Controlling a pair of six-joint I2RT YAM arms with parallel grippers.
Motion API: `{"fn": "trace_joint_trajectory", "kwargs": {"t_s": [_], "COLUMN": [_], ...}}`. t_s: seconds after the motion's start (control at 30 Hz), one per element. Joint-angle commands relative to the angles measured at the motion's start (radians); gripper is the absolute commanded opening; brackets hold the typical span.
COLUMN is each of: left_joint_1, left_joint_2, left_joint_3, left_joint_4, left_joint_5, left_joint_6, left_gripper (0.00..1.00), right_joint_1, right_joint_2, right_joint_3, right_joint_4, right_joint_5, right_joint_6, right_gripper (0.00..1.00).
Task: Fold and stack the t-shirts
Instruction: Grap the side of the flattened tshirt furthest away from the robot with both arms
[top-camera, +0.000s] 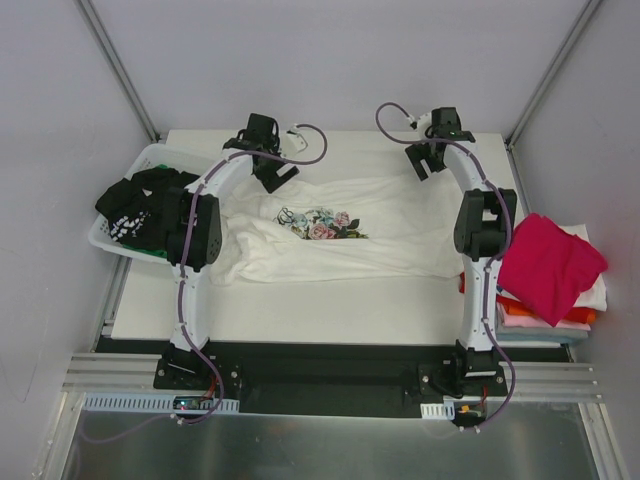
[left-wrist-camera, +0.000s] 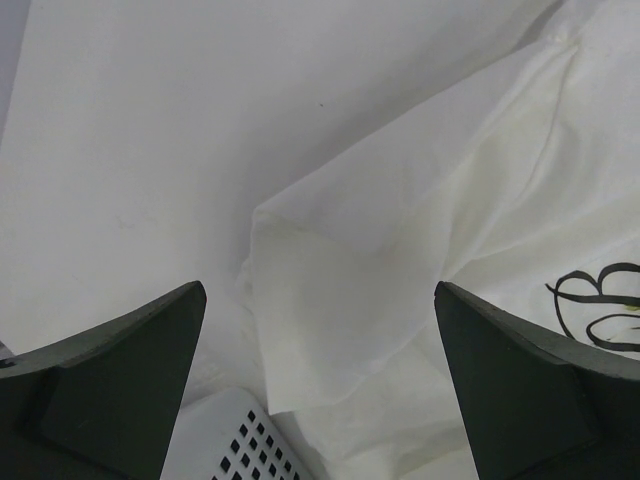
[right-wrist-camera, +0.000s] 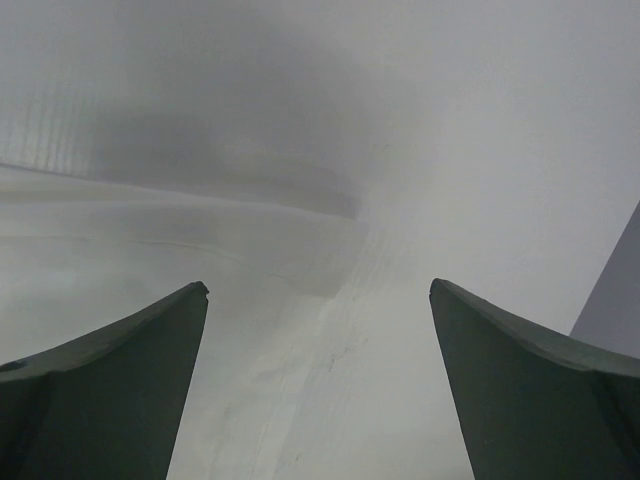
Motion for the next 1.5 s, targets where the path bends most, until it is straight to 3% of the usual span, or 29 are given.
{"fn": "trace_joint_trajectory", "kwargs": {"t_s": [0.0, 0.73, 1.47], "left_joint_1": [-0.021, -0.049, -0.067], "left_joint_2": [-0.048, -0.11, -0.122], "left_joint_3": [-0.048, -0.122, -0.139], "left_joint_4": [-0.003, -0.001, -0.001], "left_joint_5": [0.019, -0.015, -0.022], "left_joint_6": [0.025, 0.06, 0.072], "left_gripper": [0.99, 0.97, 0.97], "right_joint_1": [-0.035, -0.058, -0.048], "right_joint_2": [0.032, 0.081, 0.122], "right_joint_3": [0.09, 0.187, 0.234], "right_joint_4": [-0.063, -0.189, -0.262], "right_joint_5": [-0.076, -0.271, -0.16], "right_joint_6": [0.044, 0.075, -0.054], "right_gripper": [0.97, 0.95, 1.0]}}
